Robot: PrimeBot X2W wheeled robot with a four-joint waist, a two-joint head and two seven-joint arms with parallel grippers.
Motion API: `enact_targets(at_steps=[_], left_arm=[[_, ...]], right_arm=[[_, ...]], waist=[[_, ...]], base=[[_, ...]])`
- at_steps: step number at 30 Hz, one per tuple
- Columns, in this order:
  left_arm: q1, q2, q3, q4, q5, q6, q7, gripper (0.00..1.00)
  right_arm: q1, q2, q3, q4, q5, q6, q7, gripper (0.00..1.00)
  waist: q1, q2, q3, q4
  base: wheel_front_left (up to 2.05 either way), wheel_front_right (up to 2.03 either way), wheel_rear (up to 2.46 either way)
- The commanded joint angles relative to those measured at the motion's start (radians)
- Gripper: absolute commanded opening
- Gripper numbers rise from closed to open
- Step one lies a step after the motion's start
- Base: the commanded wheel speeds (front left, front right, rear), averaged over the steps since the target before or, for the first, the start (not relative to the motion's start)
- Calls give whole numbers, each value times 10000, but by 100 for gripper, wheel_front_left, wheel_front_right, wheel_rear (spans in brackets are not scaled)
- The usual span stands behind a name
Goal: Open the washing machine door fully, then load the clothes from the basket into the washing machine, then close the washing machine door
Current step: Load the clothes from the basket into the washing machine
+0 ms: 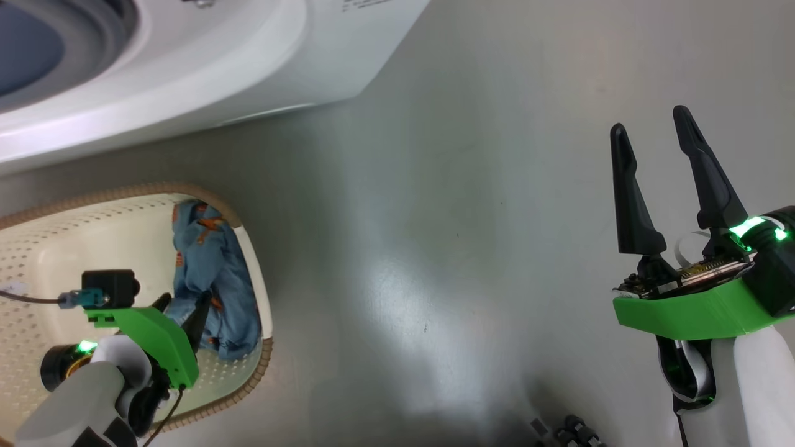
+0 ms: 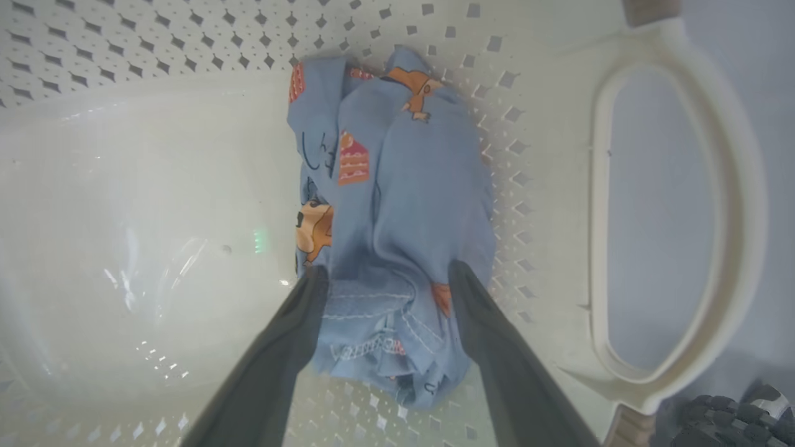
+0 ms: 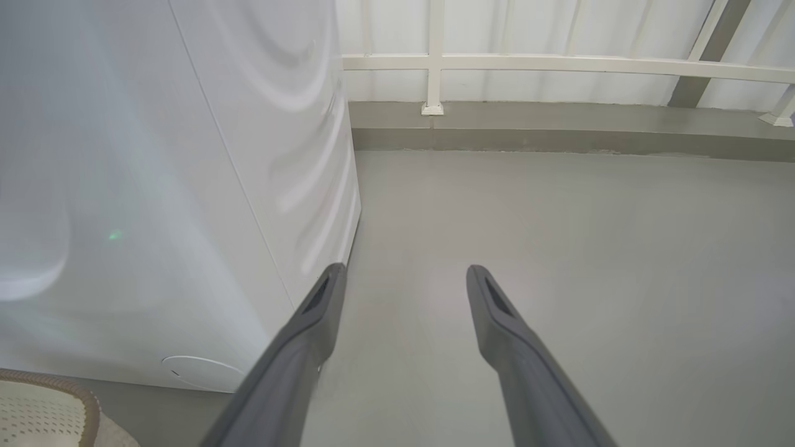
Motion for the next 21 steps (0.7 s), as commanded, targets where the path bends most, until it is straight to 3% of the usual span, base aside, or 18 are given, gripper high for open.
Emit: enact_targets(at_steps=[1, 11, 21], left_arm=[[-10, 414, 92, -85, -165, -15, 14, 100], [-588, 940, -1266, -532, -1621, -15, 93, 100], [-1105, 1084, -2274, -822, -2765, -15, 136, 99]], right_arm=[[74, 40, 235, -260, -27, 85, -48, 100], [30, 93, 365, -396, -51, 85, -48, 100], [16, 58, 420, -497, -97, 85, -48, 100]], waist=[[0, 0, 171, -114], [0, 0, 580, -290], [0, 0, 854, -357]], base=[[0, 0, 0], [0, 0, 0], [0, 0, 0]])
